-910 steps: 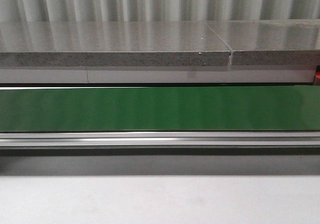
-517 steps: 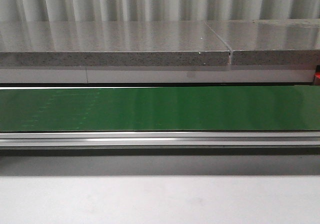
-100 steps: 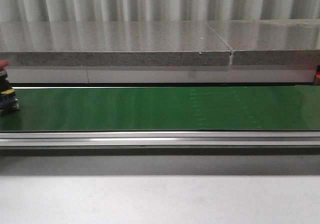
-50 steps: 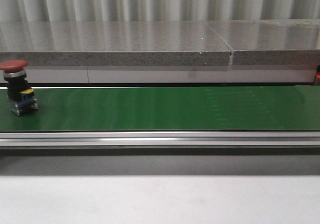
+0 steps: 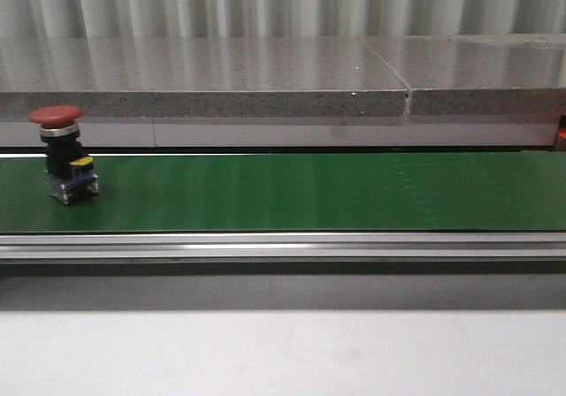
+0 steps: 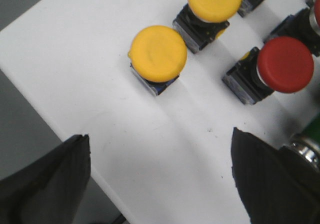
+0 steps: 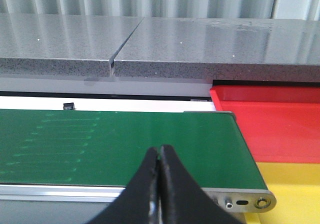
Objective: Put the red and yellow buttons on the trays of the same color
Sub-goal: 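Move the left gripper to a yellow push-button and grasp it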
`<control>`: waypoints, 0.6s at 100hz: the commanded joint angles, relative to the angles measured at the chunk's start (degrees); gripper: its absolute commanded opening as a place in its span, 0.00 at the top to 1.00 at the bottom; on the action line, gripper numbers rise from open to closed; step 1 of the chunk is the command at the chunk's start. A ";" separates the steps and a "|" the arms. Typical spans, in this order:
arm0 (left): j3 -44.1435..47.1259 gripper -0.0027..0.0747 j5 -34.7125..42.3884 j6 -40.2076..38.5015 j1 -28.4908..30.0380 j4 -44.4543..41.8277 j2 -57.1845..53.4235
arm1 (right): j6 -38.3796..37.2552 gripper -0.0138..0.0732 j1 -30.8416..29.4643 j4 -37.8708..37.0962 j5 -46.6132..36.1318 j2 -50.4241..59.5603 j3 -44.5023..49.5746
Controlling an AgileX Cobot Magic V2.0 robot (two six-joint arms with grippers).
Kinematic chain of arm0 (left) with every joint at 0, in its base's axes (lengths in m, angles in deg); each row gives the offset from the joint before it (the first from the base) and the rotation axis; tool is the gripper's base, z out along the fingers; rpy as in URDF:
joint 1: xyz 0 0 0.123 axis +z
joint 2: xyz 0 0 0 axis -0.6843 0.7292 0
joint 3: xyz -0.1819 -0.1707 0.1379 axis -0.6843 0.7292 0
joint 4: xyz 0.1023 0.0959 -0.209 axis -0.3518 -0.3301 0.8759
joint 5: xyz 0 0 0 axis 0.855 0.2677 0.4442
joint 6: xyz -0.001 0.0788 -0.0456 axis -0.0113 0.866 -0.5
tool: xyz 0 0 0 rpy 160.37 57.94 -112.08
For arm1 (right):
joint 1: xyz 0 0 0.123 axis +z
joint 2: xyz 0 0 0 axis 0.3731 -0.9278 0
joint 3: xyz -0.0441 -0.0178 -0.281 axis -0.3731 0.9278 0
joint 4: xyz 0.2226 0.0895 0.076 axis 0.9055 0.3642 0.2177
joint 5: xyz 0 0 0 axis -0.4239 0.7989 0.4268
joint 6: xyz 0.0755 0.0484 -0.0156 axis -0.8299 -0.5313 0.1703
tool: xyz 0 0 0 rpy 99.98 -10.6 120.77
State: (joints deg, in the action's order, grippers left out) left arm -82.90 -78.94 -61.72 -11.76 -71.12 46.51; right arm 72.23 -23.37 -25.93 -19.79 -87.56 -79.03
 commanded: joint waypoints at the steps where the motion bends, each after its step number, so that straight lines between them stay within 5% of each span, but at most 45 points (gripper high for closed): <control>1: -1.25 0.25 3.88 -1.19 0.97 -0.26 -0.90 | 0.22 0.98 -0.24 -0.38 -4.99 0.88 0.07; 60: -8.97 0.25 5.31 -1.19 0.98 -1.24 14.93 | 0.22 0.98 -0.24 -0.38 -4.99 0.88 0.07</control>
State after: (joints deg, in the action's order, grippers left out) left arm -88.65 -75.69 -62.20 -10.95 -72.07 61.27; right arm 72.23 -23.37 -25.93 -19.79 -87.56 -79.03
